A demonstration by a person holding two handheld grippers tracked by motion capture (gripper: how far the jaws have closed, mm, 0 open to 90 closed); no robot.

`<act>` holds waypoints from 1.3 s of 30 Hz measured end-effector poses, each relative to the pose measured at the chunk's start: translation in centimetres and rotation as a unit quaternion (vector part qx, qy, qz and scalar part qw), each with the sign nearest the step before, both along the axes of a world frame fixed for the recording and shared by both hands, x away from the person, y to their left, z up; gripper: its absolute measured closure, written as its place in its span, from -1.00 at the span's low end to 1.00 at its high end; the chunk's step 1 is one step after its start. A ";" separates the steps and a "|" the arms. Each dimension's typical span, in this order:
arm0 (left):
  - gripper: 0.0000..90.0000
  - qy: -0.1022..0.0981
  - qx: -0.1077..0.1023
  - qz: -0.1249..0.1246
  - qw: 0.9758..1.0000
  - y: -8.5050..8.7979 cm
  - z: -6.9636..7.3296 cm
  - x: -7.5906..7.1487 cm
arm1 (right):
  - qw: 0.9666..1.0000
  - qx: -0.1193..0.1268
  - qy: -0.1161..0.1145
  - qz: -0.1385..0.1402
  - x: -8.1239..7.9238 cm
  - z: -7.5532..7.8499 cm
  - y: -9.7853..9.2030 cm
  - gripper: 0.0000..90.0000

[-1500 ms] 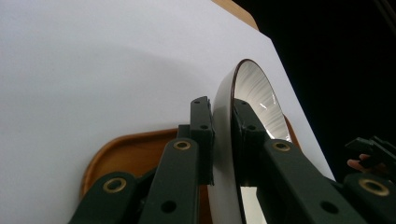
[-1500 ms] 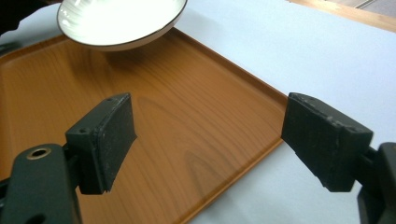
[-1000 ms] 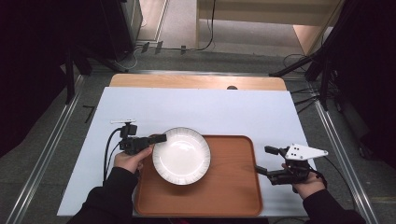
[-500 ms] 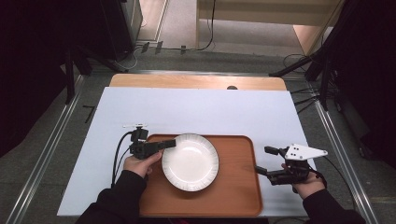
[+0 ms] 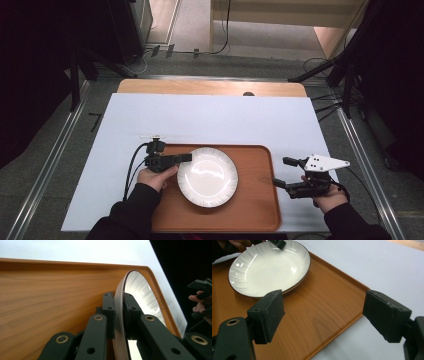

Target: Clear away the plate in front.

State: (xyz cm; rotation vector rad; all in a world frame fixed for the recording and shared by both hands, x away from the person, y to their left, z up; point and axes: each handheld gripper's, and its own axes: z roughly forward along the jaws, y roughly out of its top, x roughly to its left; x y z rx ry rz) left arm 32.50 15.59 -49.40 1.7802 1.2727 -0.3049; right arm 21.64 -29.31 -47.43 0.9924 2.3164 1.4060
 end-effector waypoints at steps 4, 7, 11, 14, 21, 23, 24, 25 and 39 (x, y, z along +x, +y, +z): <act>0.87 -0.013 0.030 -0.008 0.999 -0.4 0.0 -0.1 | 1.000 0.001 0.001 0.000 0.0 0.0 0.0 -0.60; 0.87 -0.019 0.041 -0.012 0.999 -0.7 -0.1 -0.2 | 1.000 0.000 0.001 0.000 0.0 0.0 0.0 -0.60; 0.87 -0.022 0.059 -0.018 0.998 -0.9 -0.3 -0.2 | 1.000 -0.002 -0.001 0.001 0.0 0.0 0.0 -0.60; 0.85 -0.021 0.070 -0.023 0.997 -0.9 -0.5 -0.1 | 1.000 -0.002 0.001 0.001 0.0 0.0 0.0 -0.60; 0.83 -0.026 0.081 -0.026 0.996 -1.1 -0.6 0.0 | 1.000 -0.002 0.001 0.002 0.0 0.0 0.1 -0.60; 0.82 -0.035 0.089 -0.032 0.995 -1.2 -0.5 -0.1 | 1.000 -0.002 0.002 0.003 0.0 -0.1 0.1 -0.60; 0.82 -0.039 0.095 -0.035 0.994 -1.3 -0.5 -0.1 | 1.000 -0.001 0.002 0.003 0.0 -0.1 0.1 -0.60; 0.82 -0.042 0.099 -0.037 0.993 -1.3 -0.4 -0.1 | 1.000 -0.001 0.002 0.004 0.0 0.0 0.1 -0.60; 0.45 -0.034 0.095 -0.063 0.993 -1.1 0.5 -0.2 | 1.000 -0.004 0.001 0.006 0.0 -0.1 0.1 -0.60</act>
